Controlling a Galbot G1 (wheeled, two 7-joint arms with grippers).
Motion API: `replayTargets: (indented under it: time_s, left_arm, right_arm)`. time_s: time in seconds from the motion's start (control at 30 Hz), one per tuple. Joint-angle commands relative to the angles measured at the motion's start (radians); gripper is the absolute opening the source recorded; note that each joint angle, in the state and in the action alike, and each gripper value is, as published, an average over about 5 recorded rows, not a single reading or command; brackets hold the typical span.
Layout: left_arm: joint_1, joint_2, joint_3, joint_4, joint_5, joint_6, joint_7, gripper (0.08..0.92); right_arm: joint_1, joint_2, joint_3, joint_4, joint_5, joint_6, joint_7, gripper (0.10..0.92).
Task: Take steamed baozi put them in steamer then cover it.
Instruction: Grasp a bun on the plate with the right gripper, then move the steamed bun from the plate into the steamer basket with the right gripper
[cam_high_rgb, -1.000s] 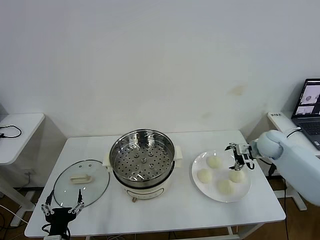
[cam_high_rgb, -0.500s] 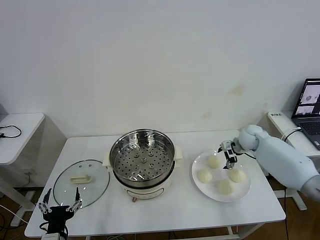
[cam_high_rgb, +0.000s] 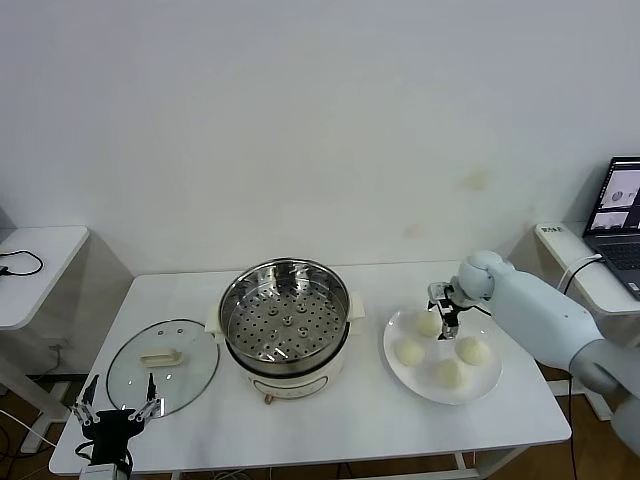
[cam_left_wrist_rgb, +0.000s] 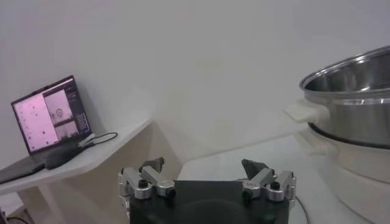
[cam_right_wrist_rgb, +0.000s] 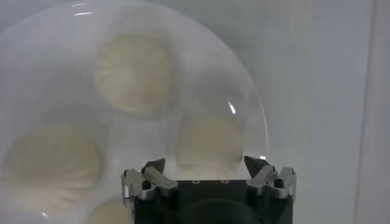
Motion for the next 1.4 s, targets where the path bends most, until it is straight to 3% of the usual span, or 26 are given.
replayTargets:
  time_s: [0.03, 0.4, 0.73, 1.1, 1.4]
  left_arm:
    - [0.0, 0.0, 0.0, -0.001, 0.001, -0.001, -0.001, 0.823]
    - [0.003, -0.002, 0.0, -0.011, 0.001, -0.001, -0.004, 0.823]
    - [0.002, 0.001, -0.001, -0.013, 0.001, -0.001, -0.006, 0.823]
    - [-0.007, 0.017, 0.005, -0.007, -0.006, 0.0, -0.004, 0.823]
    - [-0.006, 0.041, 0.0, -0.008, -0.021, 0.002, -0.002, 0.823]
  right_arm:
    - [0.008, 0.023, -0.01, -0.025, -0.002, 0.001, 0.001, 0.702]
    - [0.011, 0.009, -0.017, -0.013, -0.001, -0.002, -0.015, 0.594]
    - [0.041, -0.029, -0.023, 0.026, 0.024, 0.002, -0.029, 0.561]
    - [0.32, -0.142, -0.163, 0.261, 0.252, -0.044, -0.046, 0.569]
    - [0.586, -0.071, -0.34, 0.327, 0.432, -0.072, -0.02, 0.572]
